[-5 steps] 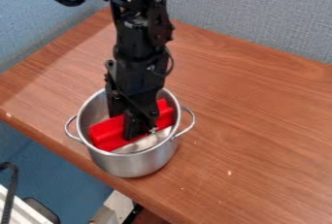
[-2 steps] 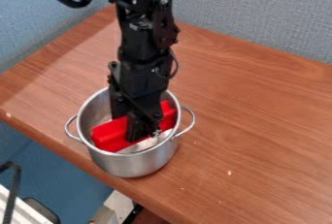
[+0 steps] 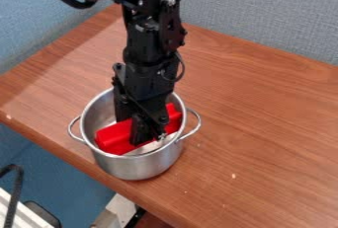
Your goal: Put the red object in the metal pot
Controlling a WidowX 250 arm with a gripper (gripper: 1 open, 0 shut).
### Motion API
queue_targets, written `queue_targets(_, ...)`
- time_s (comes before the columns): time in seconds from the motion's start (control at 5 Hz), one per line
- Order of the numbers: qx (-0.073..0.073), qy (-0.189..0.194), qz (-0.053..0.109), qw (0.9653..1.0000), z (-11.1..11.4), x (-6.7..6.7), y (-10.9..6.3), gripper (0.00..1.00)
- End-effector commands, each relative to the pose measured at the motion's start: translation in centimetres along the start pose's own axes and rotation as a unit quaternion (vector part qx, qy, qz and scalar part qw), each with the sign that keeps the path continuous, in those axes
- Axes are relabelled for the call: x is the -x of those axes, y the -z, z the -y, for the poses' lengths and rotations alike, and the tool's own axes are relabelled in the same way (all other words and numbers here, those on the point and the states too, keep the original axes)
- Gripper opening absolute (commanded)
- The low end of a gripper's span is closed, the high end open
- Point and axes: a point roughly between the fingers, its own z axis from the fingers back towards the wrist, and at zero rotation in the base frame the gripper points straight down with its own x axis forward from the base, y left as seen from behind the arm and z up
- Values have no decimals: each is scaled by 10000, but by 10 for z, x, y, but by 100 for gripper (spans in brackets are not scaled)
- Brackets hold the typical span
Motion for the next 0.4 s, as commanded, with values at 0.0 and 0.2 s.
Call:
queue_targets(0.0, -105, 44, 74, 9999, -2, -4, -6, 100)
queue_targets(0.2, -117, 3, 70, 9999, -2, -4, -8, 100)
